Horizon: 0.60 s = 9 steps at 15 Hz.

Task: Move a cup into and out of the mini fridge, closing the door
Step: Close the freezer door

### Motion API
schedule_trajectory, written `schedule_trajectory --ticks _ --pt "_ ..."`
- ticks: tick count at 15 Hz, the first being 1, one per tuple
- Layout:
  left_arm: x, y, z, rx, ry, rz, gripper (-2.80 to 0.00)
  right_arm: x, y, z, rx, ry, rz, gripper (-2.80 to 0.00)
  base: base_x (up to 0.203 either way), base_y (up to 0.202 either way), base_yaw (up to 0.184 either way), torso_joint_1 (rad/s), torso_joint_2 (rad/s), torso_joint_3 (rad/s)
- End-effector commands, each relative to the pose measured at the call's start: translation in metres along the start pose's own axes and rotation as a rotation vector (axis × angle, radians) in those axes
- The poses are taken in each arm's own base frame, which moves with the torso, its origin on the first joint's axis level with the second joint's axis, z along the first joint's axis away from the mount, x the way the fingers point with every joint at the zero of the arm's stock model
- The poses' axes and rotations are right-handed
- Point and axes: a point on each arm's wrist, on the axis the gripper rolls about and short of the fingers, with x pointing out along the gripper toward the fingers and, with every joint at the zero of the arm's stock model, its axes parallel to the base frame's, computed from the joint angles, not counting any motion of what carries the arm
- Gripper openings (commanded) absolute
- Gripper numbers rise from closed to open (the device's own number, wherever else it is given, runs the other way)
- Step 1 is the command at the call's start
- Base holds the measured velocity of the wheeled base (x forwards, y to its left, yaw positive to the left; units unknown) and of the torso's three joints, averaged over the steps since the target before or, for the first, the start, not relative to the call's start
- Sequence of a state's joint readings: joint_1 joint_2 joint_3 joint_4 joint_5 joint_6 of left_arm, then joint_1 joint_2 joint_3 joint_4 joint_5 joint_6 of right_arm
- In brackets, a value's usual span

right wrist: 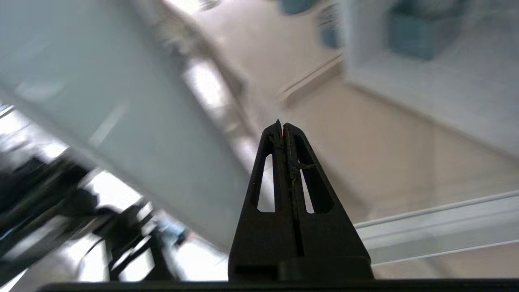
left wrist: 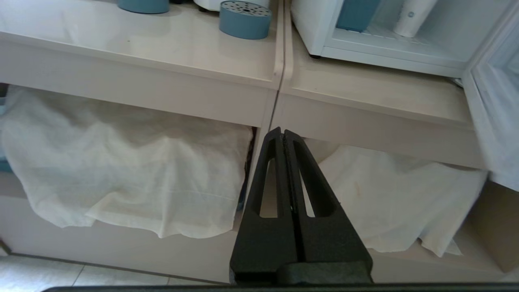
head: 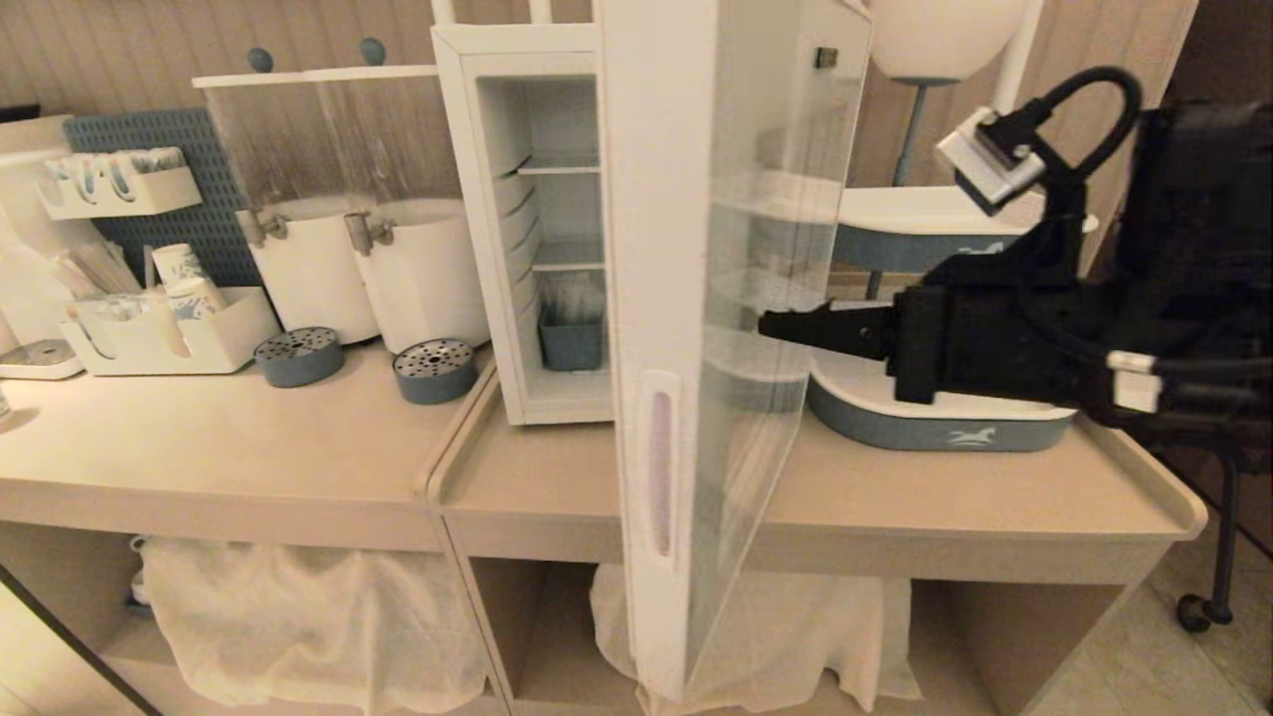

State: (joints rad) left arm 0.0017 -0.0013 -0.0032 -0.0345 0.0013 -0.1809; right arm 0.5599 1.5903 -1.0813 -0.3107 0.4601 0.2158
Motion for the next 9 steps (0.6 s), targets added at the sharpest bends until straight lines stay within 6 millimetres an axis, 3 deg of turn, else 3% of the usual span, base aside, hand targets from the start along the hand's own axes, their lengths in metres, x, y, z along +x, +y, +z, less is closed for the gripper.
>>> schedule_trajectory --ticks 1,3,5,9 --pt "0.0 0.0 0.0 -0.002 -0.001 0.0 -2.8 0.045 -0.02 -0.012 0.017 0.032 -0.061 -2.8 0.0 0.0 0.0 0.0 0.0 0.0" --pt "0.0 0.0 0.0 -0.003 -0.001 0.0 -2.8 0.072 -0.032 -0.005 -0.003 -0.029 -0.151 -2.8 0.0 0.0 0.0 0.0 0.0 0.0" --pt "0.0 0.0 0.0 -0.003 -0.001 0.0 -2.8 0.111 -0.052 -0.003 -0.016 -0.075 -0.253 -2.8 0.0 0.0 0.0 0.0 0.0 0.0" --pt "0.0 0.0 0.0 -0.003 -0.001 0.0 -2.8 0.169 -0.086 -0.016 -0.081 -0.102 -0.5 -2.8 0.0 0.0 0.0 0.0 0.0 0.0"
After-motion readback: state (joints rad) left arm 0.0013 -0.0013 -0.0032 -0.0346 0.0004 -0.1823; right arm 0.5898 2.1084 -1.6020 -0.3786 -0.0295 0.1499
